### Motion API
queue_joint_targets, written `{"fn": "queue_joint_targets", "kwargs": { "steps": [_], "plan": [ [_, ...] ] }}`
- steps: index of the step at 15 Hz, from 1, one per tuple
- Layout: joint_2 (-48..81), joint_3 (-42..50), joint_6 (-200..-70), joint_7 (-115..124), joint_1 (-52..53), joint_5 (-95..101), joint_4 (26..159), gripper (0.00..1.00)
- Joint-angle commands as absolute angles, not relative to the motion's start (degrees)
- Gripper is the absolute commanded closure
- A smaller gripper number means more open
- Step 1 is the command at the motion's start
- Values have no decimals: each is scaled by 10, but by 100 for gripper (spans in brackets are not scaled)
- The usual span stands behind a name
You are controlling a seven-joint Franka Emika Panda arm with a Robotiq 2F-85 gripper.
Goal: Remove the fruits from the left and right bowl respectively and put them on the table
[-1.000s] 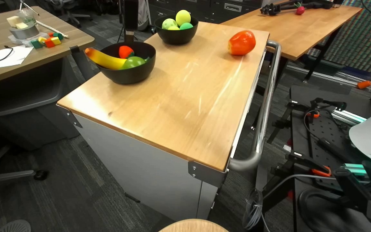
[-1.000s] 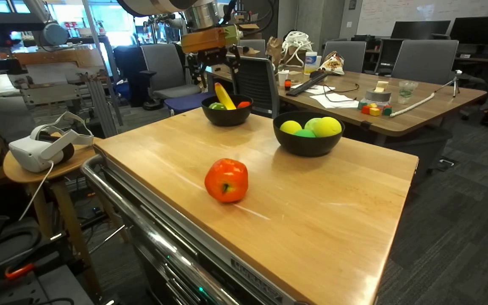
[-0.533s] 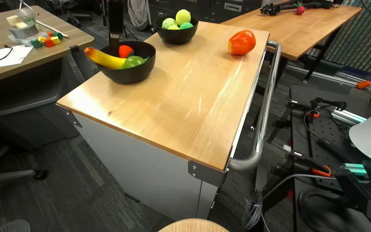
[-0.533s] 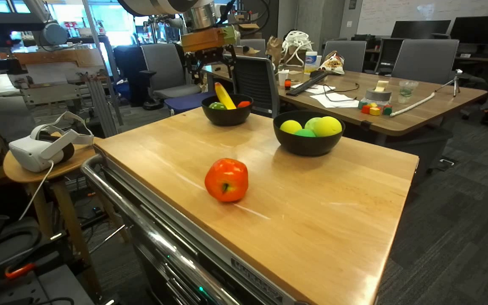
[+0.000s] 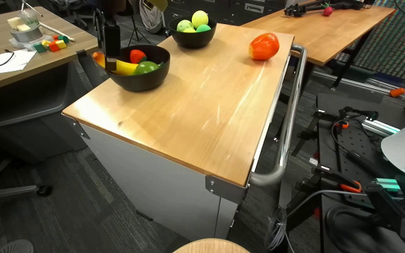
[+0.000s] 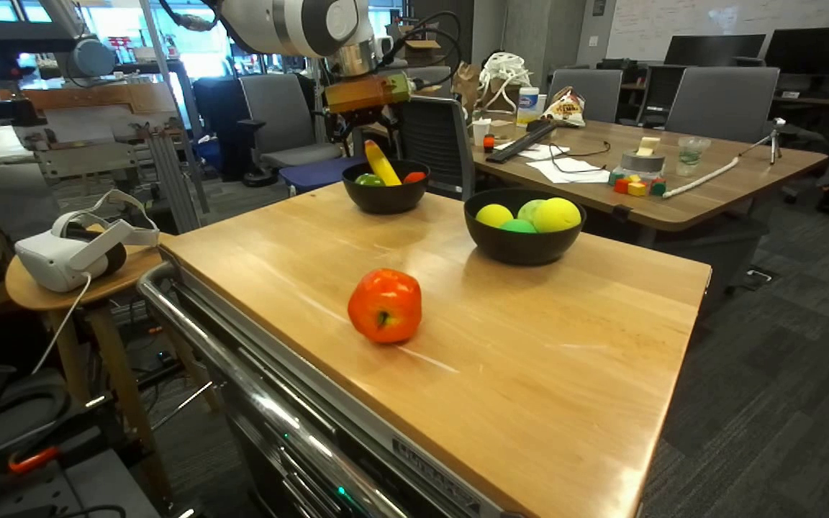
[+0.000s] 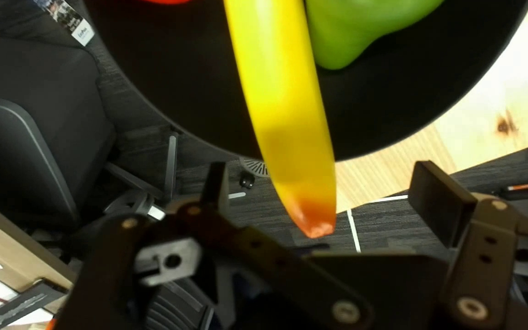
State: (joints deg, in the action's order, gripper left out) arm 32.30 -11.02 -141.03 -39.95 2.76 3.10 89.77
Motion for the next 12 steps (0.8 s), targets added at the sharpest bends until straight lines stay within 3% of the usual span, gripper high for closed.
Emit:
{"fn": "queue_joint_targets", "kwargs": {
  "steps": [1,8,12],
  "plan": [
    [355,-129,-1396,-434,16,19,842,34],
    [370,-127,-1385,-452,20,27,821,89],
    [365,-123,-1372,-455,28,37,814,89]
  ]
}}
